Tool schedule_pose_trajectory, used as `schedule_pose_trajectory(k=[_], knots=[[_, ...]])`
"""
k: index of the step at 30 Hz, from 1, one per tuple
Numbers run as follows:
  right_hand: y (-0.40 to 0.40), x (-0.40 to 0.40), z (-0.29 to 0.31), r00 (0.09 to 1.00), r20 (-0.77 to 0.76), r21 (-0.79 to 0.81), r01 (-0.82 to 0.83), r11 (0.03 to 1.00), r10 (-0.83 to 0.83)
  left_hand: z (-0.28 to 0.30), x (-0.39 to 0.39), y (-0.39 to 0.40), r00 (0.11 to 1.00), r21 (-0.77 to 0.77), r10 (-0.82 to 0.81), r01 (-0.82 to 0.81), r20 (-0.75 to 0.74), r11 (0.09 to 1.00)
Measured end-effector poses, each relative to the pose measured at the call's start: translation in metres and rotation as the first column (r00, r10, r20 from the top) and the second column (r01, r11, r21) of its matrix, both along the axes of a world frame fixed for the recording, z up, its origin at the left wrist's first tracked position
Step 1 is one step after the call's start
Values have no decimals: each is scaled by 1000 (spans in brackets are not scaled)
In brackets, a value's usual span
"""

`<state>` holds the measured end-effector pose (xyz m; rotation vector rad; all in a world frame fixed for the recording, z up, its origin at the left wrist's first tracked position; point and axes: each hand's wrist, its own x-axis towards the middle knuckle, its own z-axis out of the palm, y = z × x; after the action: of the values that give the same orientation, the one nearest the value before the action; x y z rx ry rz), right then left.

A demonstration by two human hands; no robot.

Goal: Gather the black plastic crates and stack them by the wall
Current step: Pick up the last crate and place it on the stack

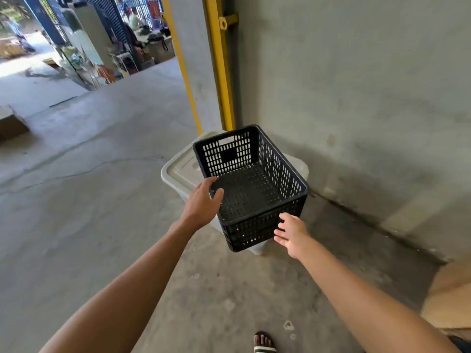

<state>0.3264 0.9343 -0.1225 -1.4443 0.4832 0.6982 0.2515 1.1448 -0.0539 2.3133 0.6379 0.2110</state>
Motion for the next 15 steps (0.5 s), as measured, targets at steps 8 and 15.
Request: schedule_pose_trajectory(k=[8,15], knots=[[46,67,-35,921,-333,74,237,969,-200,-22,122,94,999,9,-43,43,-34,999],[101,107,-68,768,-442,-56,492,869,-463,-56,263,192,980,25,-155,159,-124,987]])
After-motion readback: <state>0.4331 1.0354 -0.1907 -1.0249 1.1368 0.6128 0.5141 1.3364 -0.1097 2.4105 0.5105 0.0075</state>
